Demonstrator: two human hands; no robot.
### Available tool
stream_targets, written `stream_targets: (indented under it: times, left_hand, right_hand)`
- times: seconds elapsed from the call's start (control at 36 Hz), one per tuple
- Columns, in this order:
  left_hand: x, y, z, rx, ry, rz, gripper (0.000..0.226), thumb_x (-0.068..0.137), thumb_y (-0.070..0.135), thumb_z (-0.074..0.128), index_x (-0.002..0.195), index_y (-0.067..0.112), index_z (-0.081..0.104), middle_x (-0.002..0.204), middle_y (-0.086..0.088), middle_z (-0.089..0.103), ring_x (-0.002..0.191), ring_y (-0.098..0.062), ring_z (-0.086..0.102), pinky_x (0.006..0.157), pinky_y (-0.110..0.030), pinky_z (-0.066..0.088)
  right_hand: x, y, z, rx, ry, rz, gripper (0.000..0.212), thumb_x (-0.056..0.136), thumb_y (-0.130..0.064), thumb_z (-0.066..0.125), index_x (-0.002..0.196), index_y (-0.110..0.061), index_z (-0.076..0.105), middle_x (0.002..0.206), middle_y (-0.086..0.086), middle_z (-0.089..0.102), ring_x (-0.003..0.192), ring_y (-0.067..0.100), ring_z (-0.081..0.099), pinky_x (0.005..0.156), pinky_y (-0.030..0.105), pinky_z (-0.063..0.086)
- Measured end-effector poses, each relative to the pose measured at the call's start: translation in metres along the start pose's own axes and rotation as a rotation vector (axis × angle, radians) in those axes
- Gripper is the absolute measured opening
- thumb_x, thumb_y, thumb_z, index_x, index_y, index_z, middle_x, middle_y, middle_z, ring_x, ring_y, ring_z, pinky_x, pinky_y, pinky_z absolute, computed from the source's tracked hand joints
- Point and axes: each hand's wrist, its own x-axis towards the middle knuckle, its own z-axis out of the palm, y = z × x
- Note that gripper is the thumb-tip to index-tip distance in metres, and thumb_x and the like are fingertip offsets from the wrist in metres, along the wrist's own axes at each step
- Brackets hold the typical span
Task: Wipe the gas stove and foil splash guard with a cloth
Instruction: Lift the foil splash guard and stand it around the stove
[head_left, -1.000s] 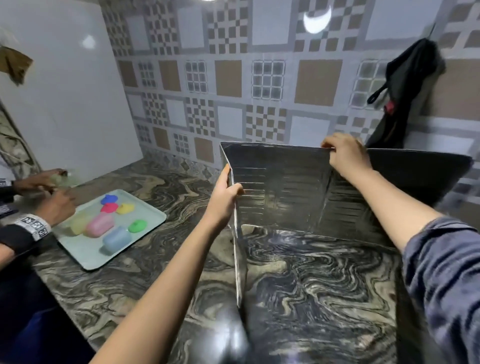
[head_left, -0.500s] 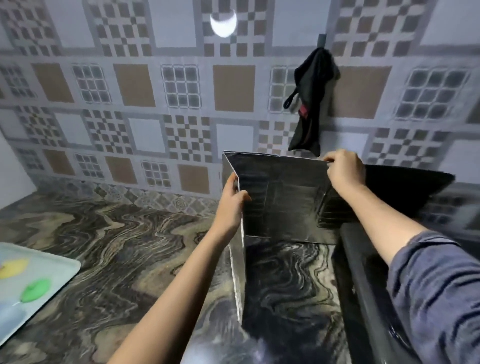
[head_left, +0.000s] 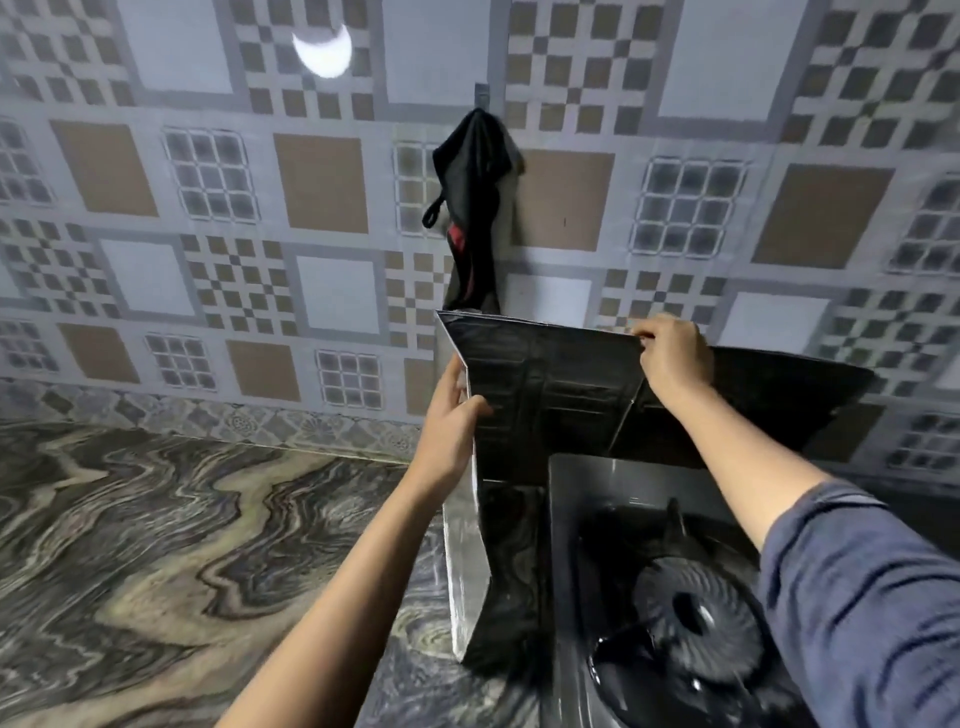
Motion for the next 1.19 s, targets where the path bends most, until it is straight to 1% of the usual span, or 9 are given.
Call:
stream_targets:
  times: [0.19,0.47,0.56,0.67,0.86,1.03,1.08,1.14,1.19]
  left_hand:
    - [-0.001,0.001,0.034,0.018,0.028,-0.074,0.075,0.078,0.002,0.048,0.148,0.011,0.023,0.153,-0.002,0.029,0.142,-0.013,0.026,0.119,-0.036,0.02]
    - [0.011,-0.002,0.075,0.008,-0.012,-0.13,0.073,0.08,-0.001,0.043,0.148,0.014,0.023,0.153,-0.002,0.03,0.142,-0.015,0.028,0.118,-0.035,0.022]
    - [0.017,-0.006,0.076,0.027,0.006,-0.142,0.061,0.083,-0.006,0.039,0.138,0.02,0.036,0.138,0.013,0.046,0.123,0.008,0.045,0.1,-0.009,0.036]
    - [0.023,-0.013,0.072,0.054,-0.005,-0.152,0.072,0.079,0.003,0.044,0.147,0.018,0.027,0.154,0.004,0.029,0.141,-0.009,0.027,0.119,-0.036,0.021]
    - [0.029,-0.021,0.072,0.042,0.0,-0.128,0.063,0.089,-0.003,0.039,0.147,0.015,0.025,0.155,0.002,0.025,0.143,-0.009,0.022,0.115,-0.026,0.02]
    - [0.032,-0.023,0.088,0.054,-0.056,-0.112,0.06,0.089,-0.004,0.038,0.146,0.013,0.028,0.153,0.003,0.029,0.138,-0.005,0.03,0.102,-0.012,0.026]
    - [0.035,-0.024,0.094,0.044,-0.079,-0.108,0.059,0.089,-0.007,0.036,0.143,0.015,0.032,0.145,0.008,0.039,0.117,0.006,0.047,0.087,0.0,0.037]
    - [0.037,-0.028,0.099,0.011,-0.104,-0.12,0.057,0.089,-0.007,0.035,0.138,0.023,0.037,0.128,0.014,0.051,0.094,0.015,0.055,0.08,-0.004,0.043]
    - [0.038,-0.031,0.1,0.003,-0.118,-0.126,0.056,0.087,-0.003,0.039,0.138,0.021,0.04,0.121,0.017,0.055,0.098,0.01,0.055,0.088,-0.016,0.043]
  right_hand:
    - [0.01,0.037,-0.009,-0.002,-0.021,-0.005,0.038,0.083,0.014,0.046,0.106,-0.007,0.069,0.108,0.013,0.066,0.097,0.034,0.061,0.079,0.036,0.051]
    - [0.024,0.076,-0.018,-0.008,0.048,0.01,0.035,0.081,0.012,0.049,0.102,-0.006,0.07,0.107,0.014,0.067,0.097,0.034,0.059,0.08,0.034,0.048]
    - [0.025,0.081,-0.011,-0.041,0.039,-0.004,0.03,0.085,0.005,0.051,0.106,-0.008,0.068,0.109,0.012,0.066,0.099,0.032,0.057,0.084,0.036,0.046]
    - [0.026,0.07,0.001,-0.026,-0.015,-0.082,0.028,0.089,-0.002,0.051,0.111,-0.01,0.066,0.112,0.009,0.067,0.103,0.03,0.057,0.089,0.038,0.046]
    - [0.031,0.04,0.027,0.072,-0.069,-0.332,0.029,0.088,0.0,0.052,0.109,-0.012,0.069,0.111,0.006,0.07,0.1,0.031,0.063,0.09,0.038,0.046]
    - [0.039,0.066,0.018,0.063,-0.025,-0.234,0.029,0.087,0.002,0.052,0.103,-0.011,0.073,0.102,0.009,0.072,0.092,0.032,0.064,0.084,0.035,0.052]
    - [0.04,0.078,0.012,0.053,-0.002,-0.185,0.028,0.087,0.003,0.053,0.101,-0.01,0.073,0.099,0.01,0.071,0.091,0.033,0.062,0.083,0.034,0.052]
    - [0.04,0.089,0.007,0.045,0.035,-0.151,0.027,0.086,0.004,0.054,0.099,-0.008,0.074,0.096,0.011,0.069,0.092,0.033,0.058,0.082,0.035,0.05]
    - [0.04,0.096,0.003,0.042,0.072,-0.114,0.026,0.086,0.004,0.055,0.097,-0.01,0.074,0.093,0.01,0.066,0.092,0.031,0.053,0.081,0.038,0.048]
